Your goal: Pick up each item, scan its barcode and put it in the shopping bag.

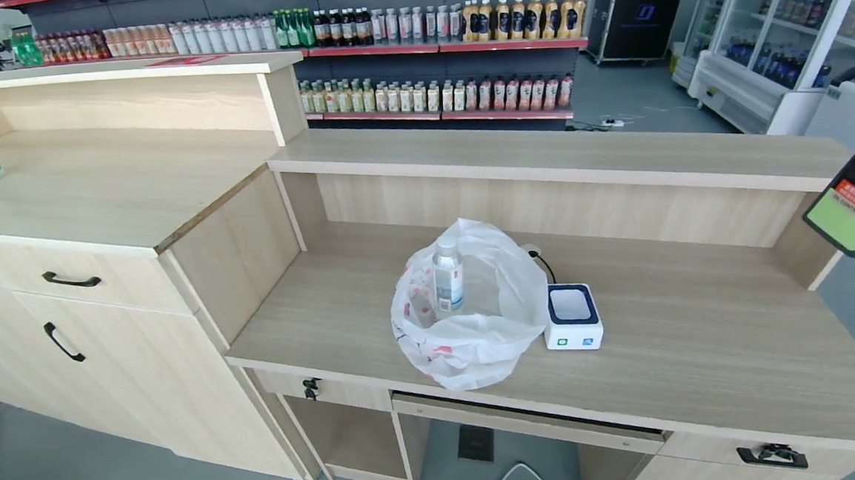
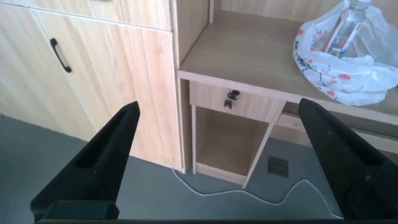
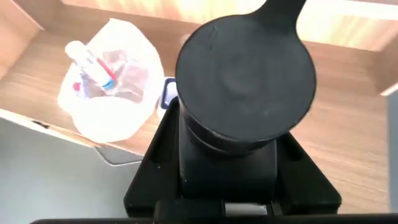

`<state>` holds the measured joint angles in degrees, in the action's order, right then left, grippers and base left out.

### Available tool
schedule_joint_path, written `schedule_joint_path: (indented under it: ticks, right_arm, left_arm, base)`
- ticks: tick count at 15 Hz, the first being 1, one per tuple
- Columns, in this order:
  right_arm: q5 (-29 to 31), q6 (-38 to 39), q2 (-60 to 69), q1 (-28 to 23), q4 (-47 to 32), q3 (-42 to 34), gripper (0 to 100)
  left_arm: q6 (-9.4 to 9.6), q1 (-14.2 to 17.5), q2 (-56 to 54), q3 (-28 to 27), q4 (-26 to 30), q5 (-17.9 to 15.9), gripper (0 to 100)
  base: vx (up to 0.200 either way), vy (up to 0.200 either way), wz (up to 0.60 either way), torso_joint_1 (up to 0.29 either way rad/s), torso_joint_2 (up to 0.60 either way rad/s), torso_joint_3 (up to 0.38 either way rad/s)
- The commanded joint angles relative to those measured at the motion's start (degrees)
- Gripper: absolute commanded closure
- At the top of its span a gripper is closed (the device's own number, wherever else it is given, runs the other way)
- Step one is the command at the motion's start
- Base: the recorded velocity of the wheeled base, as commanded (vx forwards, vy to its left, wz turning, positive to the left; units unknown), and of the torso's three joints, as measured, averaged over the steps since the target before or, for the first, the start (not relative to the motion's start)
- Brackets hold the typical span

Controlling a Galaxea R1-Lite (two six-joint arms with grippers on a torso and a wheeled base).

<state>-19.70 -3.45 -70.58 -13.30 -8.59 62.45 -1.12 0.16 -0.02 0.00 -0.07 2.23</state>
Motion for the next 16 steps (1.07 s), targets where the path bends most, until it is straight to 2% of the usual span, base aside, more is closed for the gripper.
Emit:
schedule_joint_path:
  ticks: [1, 3, 6, 9, 12, 16]
  right_arm:
    - [-2.89, 2.83, -2.98, 0.56, 0.07, 0.04, 100]
    - [-11.68, 9.6, -5.79, -2.17, 2.09, -0.05, 100]
    - [-18.88, 17.95, -9.05, -4.54, 15.1, -3.48, 100]
    - [-26.09, 19.62, -13.18, -8.85, 22.31, -9.1, 100]
    - [-27.41, 16.55, -17.92, -11.22, 23.36, -12.27, 100]
    - [-27.41, 15.23, -21.97, -12.28, 32.5, -18.16, 100]
  left_arm:
    - [-0.02, 0.02, 0.02, 0.0, -0.01, -0.03, 0]
    - [-0.02, 0.02, 0.02, 0.0, -0.01, -0.03, 0]
    - [-0.02, 0.02, 0.02, 0.0, -0.01, -0.03, 0]
    - [-0.11, 0.02, 0.02, 0.0, -0.01, -0.03, 0]
    - [-0.02, 0.02, 0.02, 0.0, -0.01, -0.03, 0]
    - [-0.02, 0.02, 0.02, 0.0, -0.01, -0.03, 0]
  base:
    - [0.0, 0.0, 0.6, 0.002, 0.0, 0.002]
    - [0.0, 0.0, 0.0, 0.0, 0.0, 0.0]
    - [0.0, 0.0, 0.0, 0.0, 0.0, 0.0]
    - [0.0, 0.0, 0.0, 0.0, 0.0, 0.0]
    - [0.0, 0.0, 0.0, 0.0, 0.0, 0.0]
    - [0.0, 0.0, 0.0, 0.0, 0.0, 0.0]
